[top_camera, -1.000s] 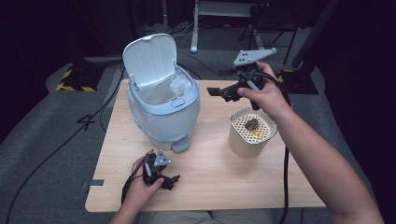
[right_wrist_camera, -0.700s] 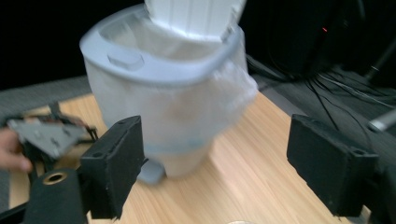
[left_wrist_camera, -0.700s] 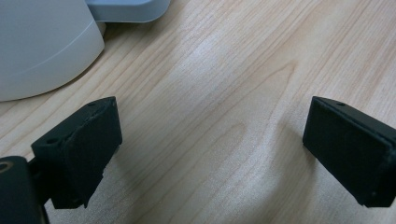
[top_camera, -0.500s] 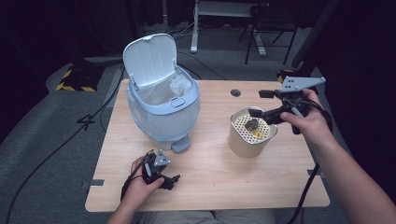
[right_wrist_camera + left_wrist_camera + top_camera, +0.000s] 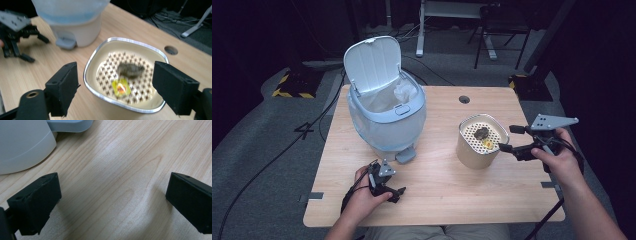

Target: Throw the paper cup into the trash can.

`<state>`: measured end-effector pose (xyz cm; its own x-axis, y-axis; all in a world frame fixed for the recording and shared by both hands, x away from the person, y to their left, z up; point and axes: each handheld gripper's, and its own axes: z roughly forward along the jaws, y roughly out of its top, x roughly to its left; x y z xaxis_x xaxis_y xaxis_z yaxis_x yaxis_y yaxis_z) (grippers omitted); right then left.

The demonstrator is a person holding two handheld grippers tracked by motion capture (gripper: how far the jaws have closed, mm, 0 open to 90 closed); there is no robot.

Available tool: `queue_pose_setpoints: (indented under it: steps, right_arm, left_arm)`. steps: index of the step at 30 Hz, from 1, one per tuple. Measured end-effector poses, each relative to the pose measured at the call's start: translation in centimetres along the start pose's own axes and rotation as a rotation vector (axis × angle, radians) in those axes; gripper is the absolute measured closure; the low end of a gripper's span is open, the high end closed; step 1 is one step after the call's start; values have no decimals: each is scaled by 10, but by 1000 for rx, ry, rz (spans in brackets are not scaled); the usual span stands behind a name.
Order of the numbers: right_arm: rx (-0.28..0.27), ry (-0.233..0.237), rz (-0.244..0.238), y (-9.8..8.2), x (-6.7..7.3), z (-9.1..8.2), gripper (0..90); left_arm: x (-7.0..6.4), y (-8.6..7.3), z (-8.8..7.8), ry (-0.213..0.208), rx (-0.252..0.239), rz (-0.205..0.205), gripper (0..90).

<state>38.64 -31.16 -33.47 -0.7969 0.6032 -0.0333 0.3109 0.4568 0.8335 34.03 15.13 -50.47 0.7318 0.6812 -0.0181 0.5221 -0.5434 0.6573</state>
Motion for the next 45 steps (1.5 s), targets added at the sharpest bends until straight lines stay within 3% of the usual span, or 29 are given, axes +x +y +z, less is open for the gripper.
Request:
queue_pose_setpoints:
  steps: [2, 12, 15, 17, 23, 26, 30, 32, 36, 42, 45]
  right_arm:
    - [13, -21, -13, -11, 0, 1, 197]
    - [4, -34, 65, -76, 4, 14, 200]
    - [85, -19, 43, -92, 5, 23, 191]
    - [68, -19, 72, -104, 6, 29, 193]
    - [130, -37, 109, -131, 6, 44, 184]
    - [133, -22, 134, -141, 6, 52, 183]
    - [180, -59, 107, -150, 7, 63, 183]
    - [191, -77, 80, -154, 7, 67, 169]
    - [163, -84, 108, -157, 6, 70, 155]
    - [166, -90, 105, -156, 7, 70, 148]
    - [165, -90, 105, -156, 7, 70, 148]
  left_arm:
    - [0, 0, 0, 0, 0, 0, 5]
    - [0, 0, 0, 0, -2, -2, 5]
    - [0, 0, 0, 1, -4, -5, 6]
    - [0, 0, 0, 1, -4, -5, 6]
    - [0, -1, 0, 1, -10, -16, 14]
    - [2, -2, -3, 15, -29, -29, 73]
    - [6, -4, -7, 33, -37, -52, 191]
    - [8, -4, -9, 31, -34, -70, 196]
    - [9, -4, -12, 22, -37, -76, 222]
    - [10, -1, -22, 2, -76, -104, 234]
    - [11, 2, -27, 13, -89, -84, 235]
